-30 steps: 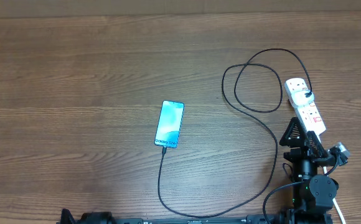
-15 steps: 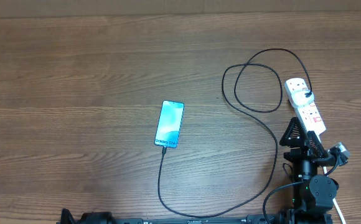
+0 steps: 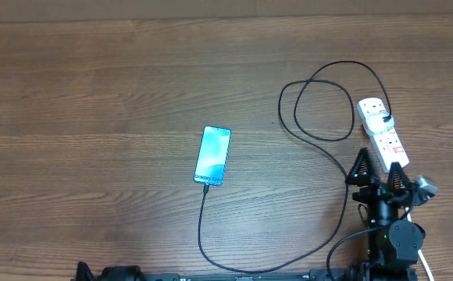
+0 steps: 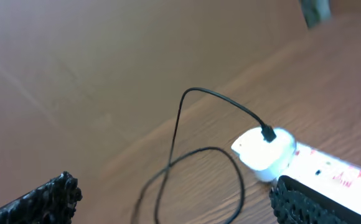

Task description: Plug charger to phone and switch on socket

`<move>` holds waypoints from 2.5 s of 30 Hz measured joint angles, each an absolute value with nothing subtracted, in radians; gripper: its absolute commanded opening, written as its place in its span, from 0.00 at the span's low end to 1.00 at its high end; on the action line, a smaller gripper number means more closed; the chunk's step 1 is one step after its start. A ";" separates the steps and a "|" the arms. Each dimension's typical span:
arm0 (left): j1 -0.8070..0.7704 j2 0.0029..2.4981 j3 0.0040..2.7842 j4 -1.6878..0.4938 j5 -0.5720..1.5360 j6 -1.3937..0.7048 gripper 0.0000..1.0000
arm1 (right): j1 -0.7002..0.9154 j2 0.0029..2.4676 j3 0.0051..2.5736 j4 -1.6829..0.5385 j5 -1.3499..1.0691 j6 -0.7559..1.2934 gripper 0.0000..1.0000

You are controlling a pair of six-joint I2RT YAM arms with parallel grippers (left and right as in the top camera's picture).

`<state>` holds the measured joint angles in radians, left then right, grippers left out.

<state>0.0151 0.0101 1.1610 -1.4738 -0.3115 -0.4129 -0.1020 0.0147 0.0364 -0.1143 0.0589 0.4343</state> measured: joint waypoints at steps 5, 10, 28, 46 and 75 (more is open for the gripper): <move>0.015 0.010 1.161 -1.473 -0.311 -0.413 1.00 | -0.102 0.015 0.023 -0.092 0.036 0.290 1.00; 0.015 0.010 1.161 -1.473 -0.311 -0.413 1.00 | -0.102 0.015 0.020 -0.089 0.029 0.235 1.00; 0.015 0.010 1.161 -1.473 -0.311 -0.413 1.00 | -0.102 0.015 0.020 -0.089 0.026 0.208 1.00; 0.003 0.006 0.933 -1.092 -0.316 -0.436 1.00 | -0.102 0.014 0.019 -0.089 0.026 0.208 1.00; 0.044 0.013 0.011 -0.081 0.009 -0.195 1.00 | -0.102 0.013 0.019 -0.088 0.025 0.209 1.00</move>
